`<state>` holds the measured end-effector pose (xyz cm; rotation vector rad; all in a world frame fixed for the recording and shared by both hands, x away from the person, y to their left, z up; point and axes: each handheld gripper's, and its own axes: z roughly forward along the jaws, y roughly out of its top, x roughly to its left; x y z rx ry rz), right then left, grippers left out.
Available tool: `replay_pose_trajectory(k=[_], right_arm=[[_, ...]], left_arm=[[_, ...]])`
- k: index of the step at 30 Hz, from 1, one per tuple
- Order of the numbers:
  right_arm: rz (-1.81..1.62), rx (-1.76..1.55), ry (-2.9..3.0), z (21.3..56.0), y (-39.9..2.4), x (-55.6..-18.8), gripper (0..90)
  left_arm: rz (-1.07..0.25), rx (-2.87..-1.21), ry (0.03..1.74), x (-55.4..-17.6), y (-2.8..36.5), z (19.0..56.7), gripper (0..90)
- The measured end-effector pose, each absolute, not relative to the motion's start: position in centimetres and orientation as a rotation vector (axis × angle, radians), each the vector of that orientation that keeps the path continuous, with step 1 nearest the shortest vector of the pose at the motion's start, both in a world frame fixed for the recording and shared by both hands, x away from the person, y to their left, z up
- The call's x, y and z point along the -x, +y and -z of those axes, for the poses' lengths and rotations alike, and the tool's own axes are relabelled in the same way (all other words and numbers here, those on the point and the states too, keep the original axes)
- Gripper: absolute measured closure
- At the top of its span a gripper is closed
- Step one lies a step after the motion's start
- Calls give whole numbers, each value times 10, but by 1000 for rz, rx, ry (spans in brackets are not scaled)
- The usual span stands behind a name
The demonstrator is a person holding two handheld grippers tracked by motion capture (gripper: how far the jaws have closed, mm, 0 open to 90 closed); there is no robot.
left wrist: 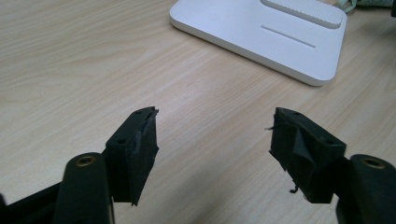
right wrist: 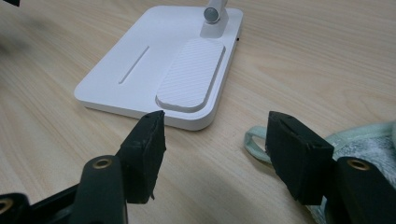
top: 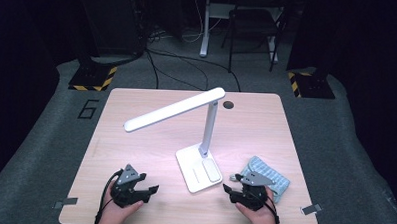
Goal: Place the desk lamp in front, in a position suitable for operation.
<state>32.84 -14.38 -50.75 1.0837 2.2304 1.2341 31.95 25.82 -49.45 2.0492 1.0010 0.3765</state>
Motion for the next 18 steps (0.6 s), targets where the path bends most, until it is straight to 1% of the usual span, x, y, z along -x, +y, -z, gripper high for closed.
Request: replay_pose_trajectory(k=[4,6,8,10,11,13,18], right_arm=[[-1243,-1092,2217,507,-145,-327,374],[-1253,-1097,2202,506,-146,-326,373],[-1258,-1077,2208,504,-146,-327,372],[-1264,-1072,2206,504,-142,-328,372],[-1264,-1072,2206,504,-142,-328,372],[-1250,-1100,2216,507,-140,-329,372],[-1247,-1091,2222,508,-132,-330,364]], left_arm=[[-397,-2034,1007,-317,256,495,264],[-387,-2047,995,-315,256,495,263],[-412,-2058,983,-314,255,495,266],[-415,-2046,969,-312,257,495,326],[-414,-2031,967,-311,259,495,326],[-396,-2007,967,-311,260,497,358],[-387,-2008,958,-314,261,499,365]])
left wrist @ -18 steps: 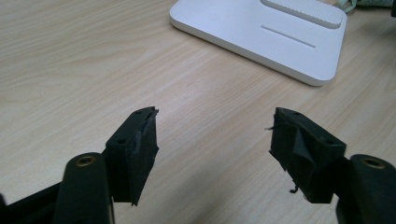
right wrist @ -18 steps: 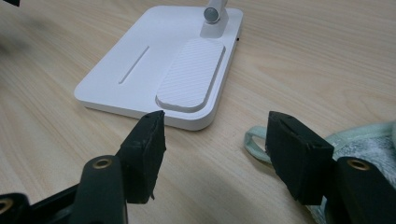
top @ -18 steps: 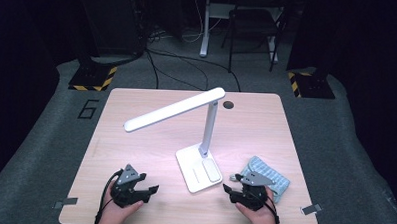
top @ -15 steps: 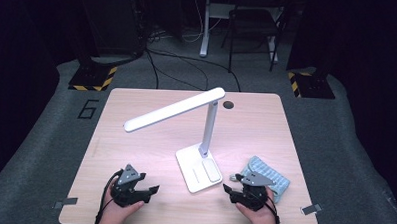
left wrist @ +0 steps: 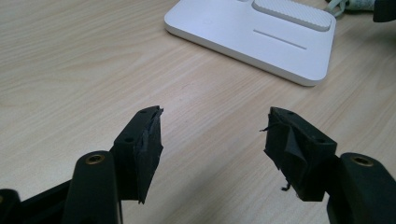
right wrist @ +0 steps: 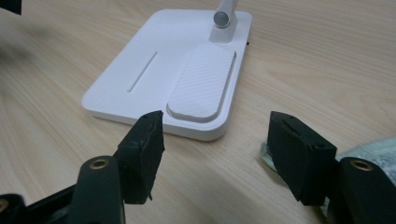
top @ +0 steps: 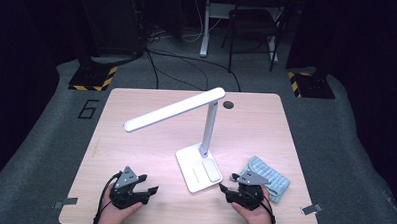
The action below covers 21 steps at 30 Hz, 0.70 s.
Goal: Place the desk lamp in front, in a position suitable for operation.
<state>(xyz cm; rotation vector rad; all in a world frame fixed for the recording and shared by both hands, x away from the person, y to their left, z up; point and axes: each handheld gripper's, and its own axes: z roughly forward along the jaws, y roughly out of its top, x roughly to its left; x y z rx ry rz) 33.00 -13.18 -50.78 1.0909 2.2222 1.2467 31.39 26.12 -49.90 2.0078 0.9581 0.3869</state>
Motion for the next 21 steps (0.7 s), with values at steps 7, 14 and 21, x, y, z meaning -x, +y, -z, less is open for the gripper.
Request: replay_pose_trajectory(k=[7,14,21], right_arm=[[-1319,-1164,2221,478,-117,-343,347],[-1283,-1151,2236,506,-108,-354,372],[-1226,-1125,2257,518,-96,-350,351]], left_arm=[[-387,-2015,946,-312,258,497,382],[-383,-2032,941,-314,257,498,381],[-383,-2023,939,-315,255,498,382]])
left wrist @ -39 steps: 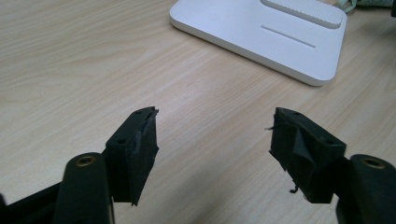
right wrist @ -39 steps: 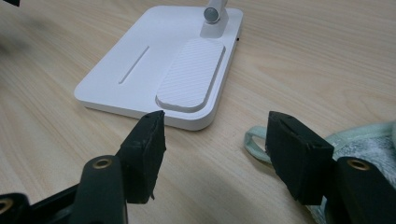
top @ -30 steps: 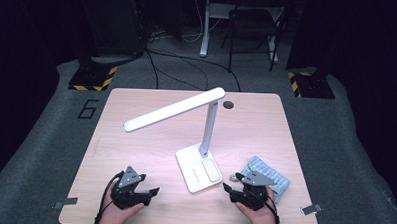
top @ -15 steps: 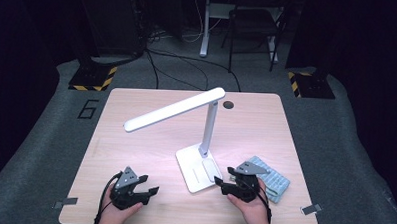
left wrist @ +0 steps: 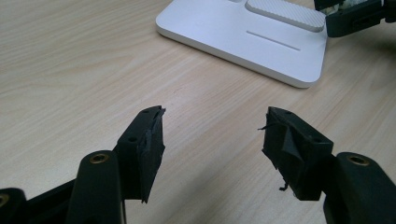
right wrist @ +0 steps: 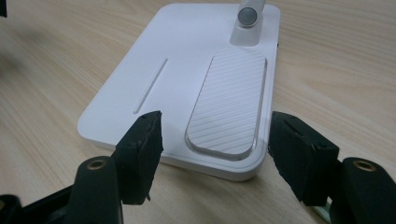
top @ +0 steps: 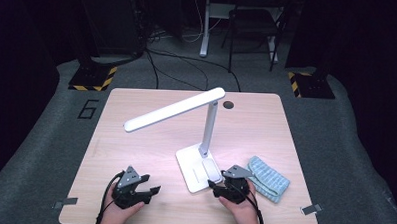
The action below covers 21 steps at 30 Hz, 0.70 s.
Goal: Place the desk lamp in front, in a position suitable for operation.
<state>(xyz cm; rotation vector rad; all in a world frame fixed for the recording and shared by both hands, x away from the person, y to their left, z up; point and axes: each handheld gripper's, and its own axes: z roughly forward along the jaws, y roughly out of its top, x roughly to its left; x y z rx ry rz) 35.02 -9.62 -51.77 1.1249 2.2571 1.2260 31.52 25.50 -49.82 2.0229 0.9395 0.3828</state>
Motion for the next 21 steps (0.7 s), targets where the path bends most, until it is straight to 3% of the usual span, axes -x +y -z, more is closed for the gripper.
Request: replay_pose_trajectory(k=[21], right_arm=[[-1218,-1217,2326,522,-97,-352,311]], left_arm=[[-366,-2010,934,-316,256,497,381]])
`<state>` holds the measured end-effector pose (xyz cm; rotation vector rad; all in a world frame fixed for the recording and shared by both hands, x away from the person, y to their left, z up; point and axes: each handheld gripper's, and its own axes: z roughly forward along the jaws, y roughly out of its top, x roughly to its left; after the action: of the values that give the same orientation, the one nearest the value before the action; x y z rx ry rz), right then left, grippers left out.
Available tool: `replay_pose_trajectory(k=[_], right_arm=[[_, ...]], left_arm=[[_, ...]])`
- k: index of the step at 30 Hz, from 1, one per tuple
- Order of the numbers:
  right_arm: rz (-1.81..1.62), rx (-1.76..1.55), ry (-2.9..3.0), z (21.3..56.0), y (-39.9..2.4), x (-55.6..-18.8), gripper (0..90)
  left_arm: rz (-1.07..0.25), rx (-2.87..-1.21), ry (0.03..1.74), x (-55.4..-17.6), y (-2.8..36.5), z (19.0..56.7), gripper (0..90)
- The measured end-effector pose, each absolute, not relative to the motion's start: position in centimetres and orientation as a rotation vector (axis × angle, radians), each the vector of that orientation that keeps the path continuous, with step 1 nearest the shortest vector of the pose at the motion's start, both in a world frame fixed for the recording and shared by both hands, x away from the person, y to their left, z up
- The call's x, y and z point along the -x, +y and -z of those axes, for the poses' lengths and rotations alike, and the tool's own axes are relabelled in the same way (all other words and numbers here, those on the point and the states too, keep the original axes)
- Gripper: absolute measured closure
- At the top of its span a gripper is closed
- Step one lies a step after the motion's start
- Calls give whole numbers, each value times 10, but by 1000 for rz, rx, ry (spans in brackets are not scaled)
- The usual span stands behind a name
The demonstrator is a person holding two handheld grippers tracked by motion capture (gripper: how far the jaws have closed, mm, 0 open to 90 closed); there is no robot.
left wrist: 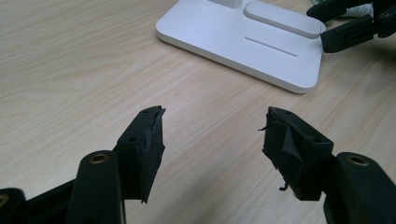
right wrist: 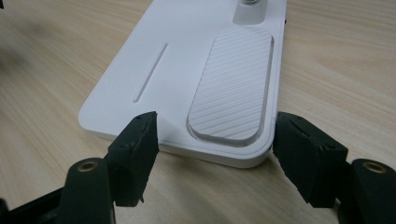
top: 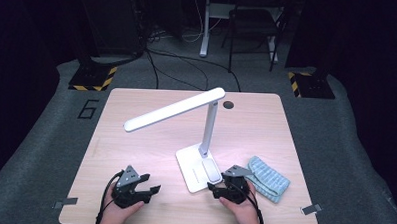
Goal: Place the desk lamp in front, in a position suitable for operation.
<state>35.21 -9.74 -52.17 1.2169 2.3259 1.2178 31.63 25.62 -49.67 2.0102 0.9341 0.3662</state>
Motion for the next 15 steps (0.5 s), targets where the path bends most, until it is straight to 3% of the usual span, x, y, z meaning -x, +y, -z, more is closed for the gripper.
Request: replay_pose_trajectory(k=[15], right_arm=[[-1289,-1089,2437,521,-78,-339,336]], left_arm=[[-358,-2015,926,-316,254,497,381]])
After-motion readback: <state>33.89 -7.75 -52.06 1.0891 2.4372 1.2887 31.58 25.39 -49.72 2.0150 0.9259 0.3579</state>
